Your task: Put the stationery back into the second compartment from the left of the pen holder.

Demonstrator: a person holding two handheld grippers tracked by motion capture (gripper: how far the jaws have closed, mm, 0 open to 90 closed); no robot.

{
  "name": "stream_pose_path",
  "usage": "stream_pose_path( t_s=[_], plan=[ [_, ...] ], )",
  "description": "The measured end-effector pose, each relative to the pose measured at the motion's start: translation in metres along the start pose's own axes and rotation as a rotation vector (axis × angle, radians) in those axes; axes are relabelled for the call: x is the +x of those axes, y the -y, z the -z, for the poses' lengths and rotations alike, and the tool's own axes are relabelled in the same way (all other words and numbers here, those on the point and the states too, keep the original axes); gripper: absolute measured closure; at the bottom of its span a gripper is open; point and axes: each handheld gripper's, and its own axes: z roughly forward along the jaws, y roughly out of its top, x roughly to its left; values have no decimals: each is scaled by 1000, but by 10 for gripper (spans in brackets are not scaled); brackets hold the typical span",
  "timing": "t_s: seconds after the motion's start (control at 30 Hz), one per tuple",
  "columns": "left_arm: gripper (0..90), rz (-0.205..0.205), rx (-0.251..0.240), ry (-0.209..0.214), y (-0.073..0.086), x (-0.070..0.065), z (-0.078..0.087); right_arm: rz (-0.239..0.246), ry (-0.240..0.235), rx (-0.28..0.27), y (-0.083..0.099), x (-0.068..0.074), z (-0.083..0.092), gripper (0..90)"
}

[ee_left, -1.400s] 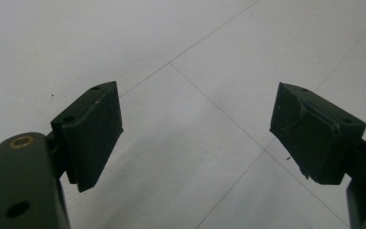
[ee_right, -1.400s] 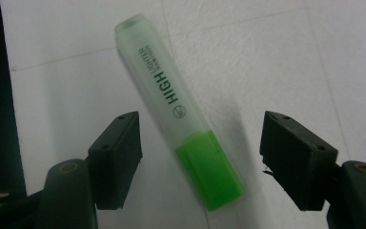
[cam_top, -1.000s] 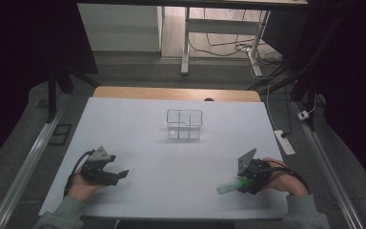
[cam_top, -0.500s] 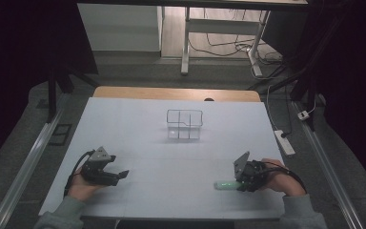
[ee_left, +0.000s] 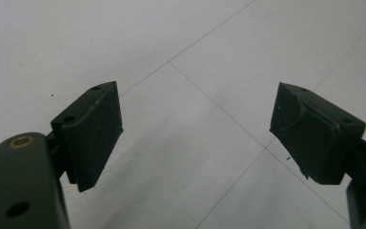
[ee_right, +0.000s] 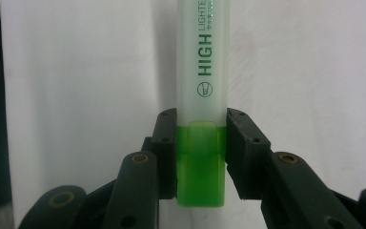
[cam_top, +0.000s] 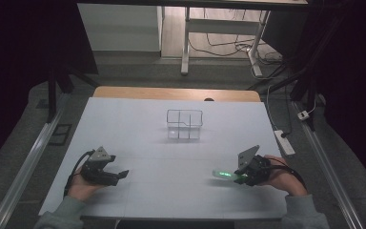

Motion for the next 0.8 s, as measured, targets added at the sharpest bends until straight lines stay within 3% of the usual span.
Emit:
stream_pose_path(
  t_s=[0.3, 0.8],
  plan=[
    [178, -2, 0, -1, 0, 0, 0, -151, 55, -87, -8, -9, 5, 665],
    [179, -2, -6, -5, 0, -1, 1, -269, 90, -153, -25, -14, -2, 665]
  ],
)
